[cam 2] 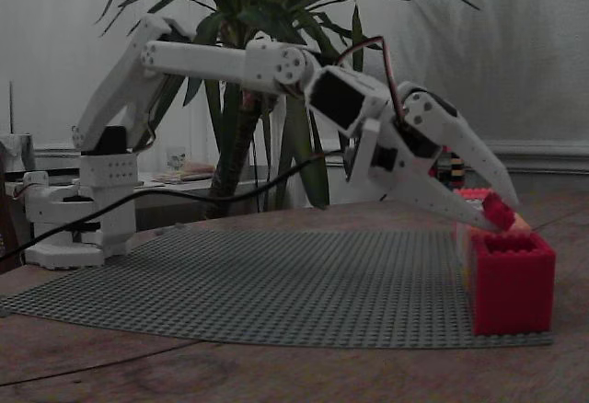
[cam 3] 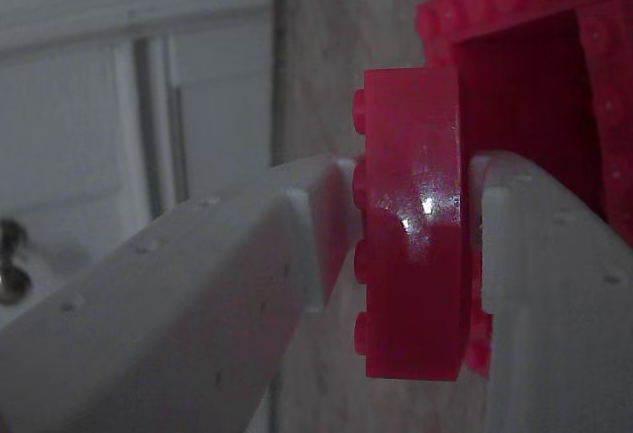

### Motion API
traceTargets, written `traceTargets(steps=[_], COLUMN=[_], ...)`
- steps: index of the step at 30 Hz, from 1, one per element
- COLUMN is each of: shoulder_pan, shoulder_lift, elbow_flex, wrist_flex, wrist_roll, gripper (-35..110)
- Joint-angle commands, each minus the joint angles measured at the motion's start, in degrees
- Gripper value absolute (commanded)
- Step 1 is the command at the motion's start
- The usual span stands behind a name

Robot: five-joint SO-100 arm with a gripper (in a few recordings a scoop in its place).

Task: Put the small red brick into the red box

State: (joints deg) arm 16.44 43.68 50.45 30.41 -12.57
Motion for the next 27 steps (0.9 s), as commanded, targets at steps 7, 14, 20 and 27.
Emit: traceTargets(steps=[7,14,20,27], shoulder_pan=[-0.7,-0.7,-2.5,-7.5], shoulder_lift=[2.6,6.9,22.6,48.0], elbow_flex=[-4.2,-1.1,15.3,46.3], wrist_flex=[-0.7,-0.3,-1.1,-4.5], wrist_roll=[-1.3,-1.8,-2.8,-4.5], gripper=[15,0,0,0])
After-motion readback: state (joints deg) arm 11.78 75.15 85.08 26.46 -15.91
